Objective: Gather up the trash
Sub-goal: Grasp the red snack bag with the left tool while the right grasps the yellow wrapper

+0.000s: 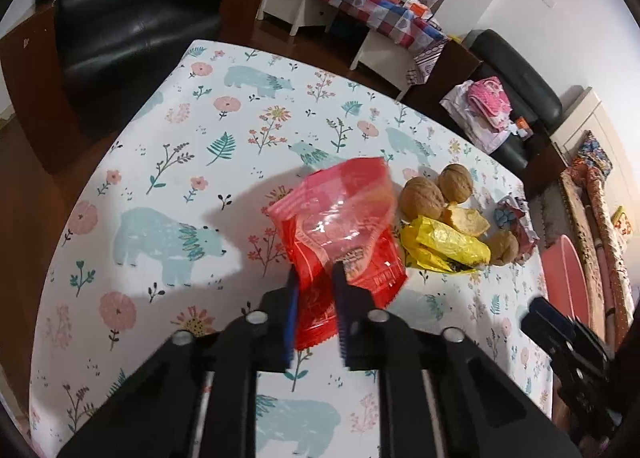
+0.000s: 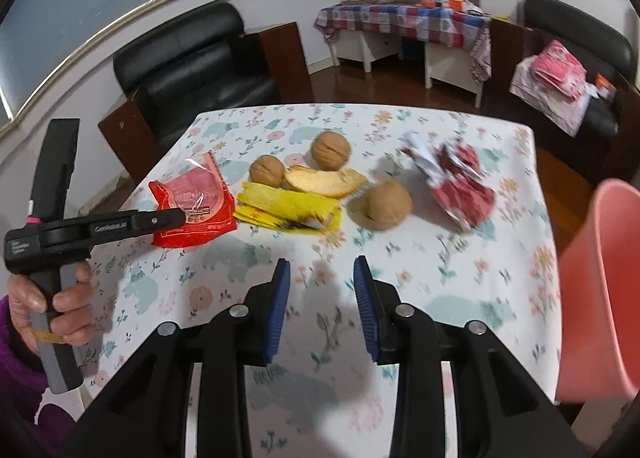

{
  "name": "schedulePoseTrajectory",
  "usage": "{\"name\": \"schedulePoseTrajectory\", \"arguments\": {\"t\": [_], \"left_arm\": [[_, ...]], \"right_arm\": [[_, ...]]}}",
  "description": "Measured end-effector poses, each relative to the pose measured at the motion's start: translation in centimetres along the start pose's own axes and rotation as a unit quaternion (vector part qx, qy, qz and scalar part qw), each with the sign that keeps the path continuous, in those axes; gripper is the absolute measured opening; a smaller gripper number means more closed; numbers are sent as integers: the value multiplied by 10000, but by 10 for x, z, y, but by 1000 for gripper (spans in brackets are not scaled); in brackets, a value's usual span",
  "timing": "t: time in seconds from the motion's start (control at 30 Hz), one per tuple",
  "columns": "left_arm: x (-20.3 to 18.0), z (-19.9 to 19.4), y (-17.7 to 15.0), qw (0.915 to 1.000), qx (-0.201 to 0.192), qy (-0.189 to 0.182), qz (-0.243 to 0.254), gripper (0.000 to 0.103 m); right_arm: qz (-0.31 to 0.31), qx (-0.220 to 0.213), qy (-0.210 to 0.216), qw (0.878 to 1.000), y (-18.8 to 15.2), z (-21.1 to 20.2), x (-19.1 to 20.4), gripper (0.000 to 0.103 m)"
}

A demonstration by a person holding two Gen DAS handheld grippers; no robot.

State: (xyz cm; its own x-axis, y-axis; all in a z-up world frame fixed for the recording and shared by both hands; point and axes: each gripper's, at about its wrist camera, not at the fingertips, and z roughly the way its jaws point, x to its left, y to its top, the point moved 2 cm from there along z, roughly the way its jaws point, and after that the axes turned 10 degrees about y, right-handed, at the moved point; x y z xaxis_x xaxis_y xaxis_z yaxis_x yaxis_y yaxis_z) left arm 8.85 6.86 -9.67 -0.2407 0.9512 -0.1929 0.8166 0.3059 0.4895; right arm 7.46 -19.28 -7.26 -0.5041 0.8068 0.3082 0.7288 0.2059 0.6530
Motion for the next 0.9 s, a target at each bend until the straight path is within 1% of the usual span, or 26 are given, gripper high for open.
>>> {"name": "schedulePoseTrajectory", "arguments": {"t": [0.07, 0.1, 0.13, 0.23, 0.4, 0.6, 0.67, 0.77, 0.8, 0.83, 0.9], "left_arm": [[4, -5, 1, 10000, -59, -48, -22, 7], [6, -6, 0, 9999, -74, -71, -38, 6], [9, -9, 1, 9999, -89, -94, -56, 6], [18, -14, 1, 9998, -130, -96, -88, 6], [24, -14, 0, 9999, -74, -85, -129, 6], [27, -14, -1, 9999, -56, -91, -122, 6], [27, -13, -1, 9999, -54, -85, -119, 6], [27, -13, -2, 9999, -35, -83, -117, 6], [27, -12, -2, 9999, -25, -79, -110, 6], [26, -12, -3, 9999, -21, -69, -98, 6], [26, -12, -3, 9999, -26, -64, -91, 6]], "right_arm": [[-190, 51, 16, 9998, 8, 7, 6, 36], [-333, 73, 12, 9994, 12, 10, 10, 41], [-433, 91, 24, 9990, 15, 13, 14, 43], [-814, 219, 70, 9964, 26, 27, 25, 44], [-1421, 466, -21, 9887, 41, 49, 36, 44], [-1698, 817, -197, 9819, 49, 72, 25, 44], [-1677, 985, -153, 9808, 48, 77, 19, 44], [-1608, 1176, 26, 9800, 44, 81, 14, 44], [-1616, 1199, 45, 9795, 41, 81, 14, 43], [-1643, 1182, 64, 9793, 39, 80, 15, 32], [-1649, 1147, 91, 9796, 36, 78, 18, 26]]}}
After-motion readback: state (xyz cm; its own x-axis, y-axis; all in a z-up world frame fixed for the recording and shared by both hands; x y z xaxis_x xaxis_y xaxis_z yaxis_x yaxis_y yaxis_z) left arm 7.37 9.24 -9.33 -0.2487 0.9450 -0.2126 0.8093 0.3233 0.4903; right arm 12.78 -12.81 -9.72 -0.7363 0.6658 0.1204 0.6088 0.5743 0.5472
